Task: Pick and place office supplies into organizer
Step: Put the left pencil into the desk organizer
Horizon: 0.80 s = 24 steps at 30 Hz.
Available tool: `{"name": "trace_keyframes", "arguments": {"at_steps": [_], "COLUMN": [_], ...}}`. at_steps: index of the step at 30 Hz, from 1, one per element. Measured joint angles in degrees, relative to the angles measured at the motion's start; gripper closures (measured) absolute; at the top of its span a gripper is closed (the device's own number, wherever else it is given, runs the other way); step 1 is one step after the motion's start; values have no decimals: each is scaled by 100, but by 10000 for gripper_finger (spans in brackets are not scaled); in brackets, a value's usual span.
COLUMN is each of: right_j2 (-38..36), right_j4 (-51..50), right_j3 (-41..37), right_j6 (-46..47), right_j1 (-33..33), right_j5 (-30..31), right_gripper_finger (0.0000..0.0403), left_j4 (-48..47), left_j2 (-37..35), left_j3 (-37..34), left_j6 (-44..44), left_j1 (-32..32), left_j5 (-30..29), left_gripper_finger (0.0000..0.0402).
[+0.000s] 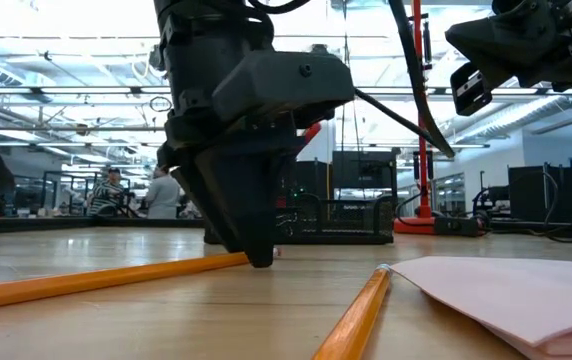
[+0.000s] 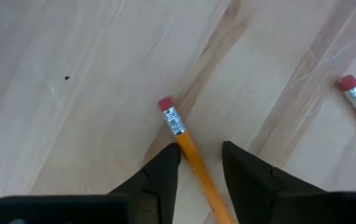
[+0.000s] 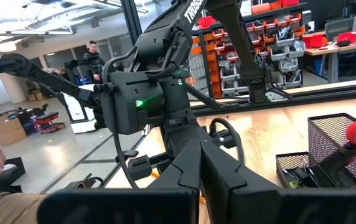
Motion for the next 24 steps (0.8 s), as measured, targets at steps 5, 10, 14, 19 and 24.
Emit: {"name": "trace_keyframes", "arguments": {"at_steps": [5, 10, 14, 19, 24], "right_j2": [1, 0, -1, 0, -2], "right_j4": [0, -1, -1, -2, -10], "right_j3": [0, 0, 0, 0, 0], "right_j6": [0, 0, 0, 0, 0], "right_j1": [-1, -2, -1, -2, -2], "right_j5": [0, 0, 0, 0, 0], "right_gripper_finger": [403, 403, 403, 403, 403], "left_j4": [98, 156, 182, 265, 522], "left_j2": [22, 22, 22, 22, -151], "left_j3": [-2, -2, 7, 6, -58], "left_j6": [180, 226, 339, 693, 1047], "left_j1": [-9, -9, -19, -102, -203], "left_j5": [-120, -181, -217, -530, -937], "left_gripper_finger": [309, 354, 386, 393, 389]}}
